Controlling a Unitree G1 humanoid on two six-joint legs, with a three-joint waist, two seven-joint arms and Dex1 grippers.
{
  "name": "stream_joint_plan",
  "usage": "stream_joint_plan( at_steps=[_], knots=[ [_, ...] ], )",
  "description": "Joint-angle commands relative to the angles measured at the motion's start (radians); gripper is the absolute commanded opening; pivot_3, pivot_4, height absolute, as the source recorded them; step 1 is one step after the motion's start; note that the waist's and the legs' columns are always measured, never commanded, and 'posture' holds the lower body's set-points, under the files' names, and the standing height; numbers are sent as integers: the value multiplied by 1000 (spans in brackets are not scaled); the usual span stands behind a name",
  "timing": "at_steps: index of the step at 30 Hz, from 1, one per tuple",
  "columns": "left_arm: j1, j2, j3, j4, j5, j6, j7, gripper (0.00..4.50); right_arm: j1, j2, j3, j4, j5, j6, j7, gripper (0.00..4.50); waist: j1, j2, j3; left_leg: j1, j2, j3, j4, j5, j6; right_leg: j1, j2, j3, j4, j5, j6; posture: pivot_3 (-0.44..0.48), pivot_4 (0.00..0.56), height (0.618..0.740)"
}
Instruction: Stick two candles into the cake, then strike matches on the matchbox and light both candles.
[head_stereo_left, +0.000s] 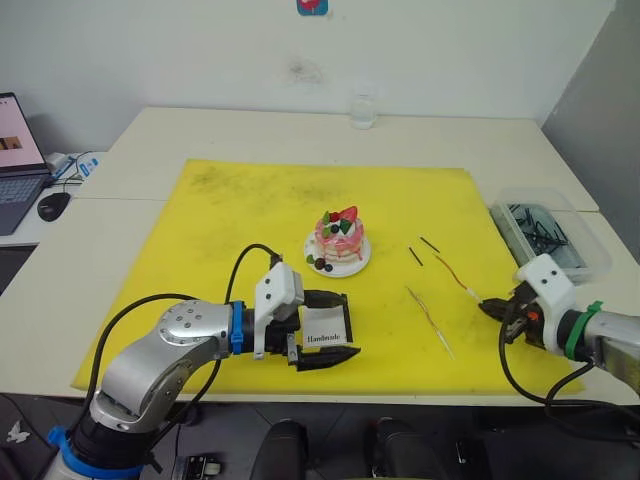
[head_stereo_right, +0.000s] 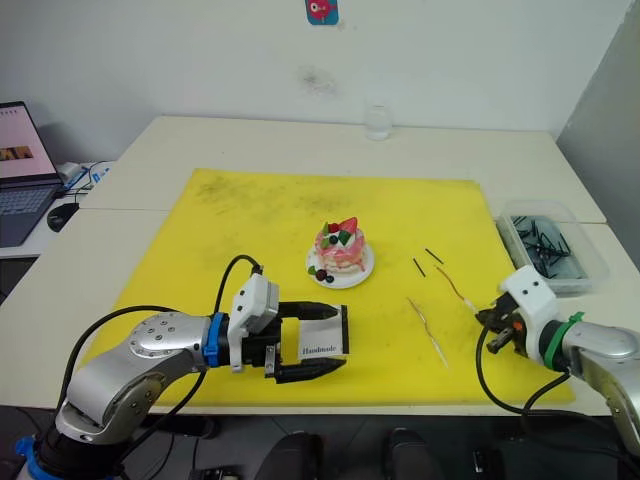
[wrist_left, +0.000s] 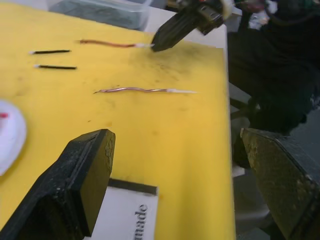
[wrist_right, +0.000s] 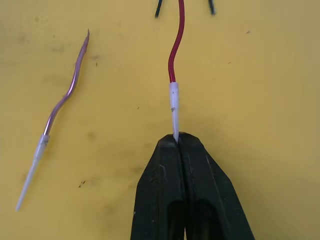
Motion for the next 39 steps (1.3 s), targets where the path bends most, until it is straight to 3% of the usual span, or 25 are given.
stream_joint_plan(
  at_steps=[1, 5, 13, 18, 25, 34, 39],
  knots=[
    [-13, -38, 72, 8, -97, 95, 78, 4500, -82, 37, -98, -56, 141, 64, 6, 7, -1, 0, 0, 0, 0, 0, 0, 0, 0, 0, 0, 0, 0, 0, 0, 0, 150, 740],
    [-48, -113, 139, 19, -246, 211, 173, 4500, -199, 146, -128, -74, 326, 163, -50, 7, 0, -1, 0, -1, 0, -1, 0, 0, 0, 0, 1, -1, 0, 0, 0, 0, 150, 740],
    [-141, -264, 247, 24, -742, 345, 477, 4500, -321, 337, -122, -58, 776, 232, -278, 7, -1, -1, 0, -2, 0, -1, 0, 0, 0, 0, 1, 0, 0, 0, 0, 0, 150, 740],
    [-169, -277, 233, 50, -929, 308, 612, 4500, -323, 297, -57, -29, 1050, 167, -436, 7, -3, -1, 0, -1, 0, -1, 0, 0, 0, 0, 1, 0, 0, 0, 1, 0, 150, 740],
    [-189, -289, 195, 79, -1036, 259, 711, 4500, -319, 196, 38, -17, 1225, 47, -544, 7, -3, -1, 0, -1, -1, -1, 0, 0, 0, 0, 1, 0, 0, 0, 0, 0, 150, 740],
    [-192, -284, 159, 94, -1044, 229, 721, 4500, -316, 122, 109, -14, 1265, -48, -563, 7, -1, -1, 0, -1, -1, -1, 0, 0, 0, 0, 2, 0, 0, 0, 0, 0, 150, 740],
    [-197, -289, 153, 101, -1043, 220, 715, 2951, -316, 104, 134, -14, 1265, -78, -558, 0, 1, -1, 0, -2, -1, -1, 0, 0, 0, 0, 2, 0, -1, 0, 0, 0, 150, 740]
  ],
)
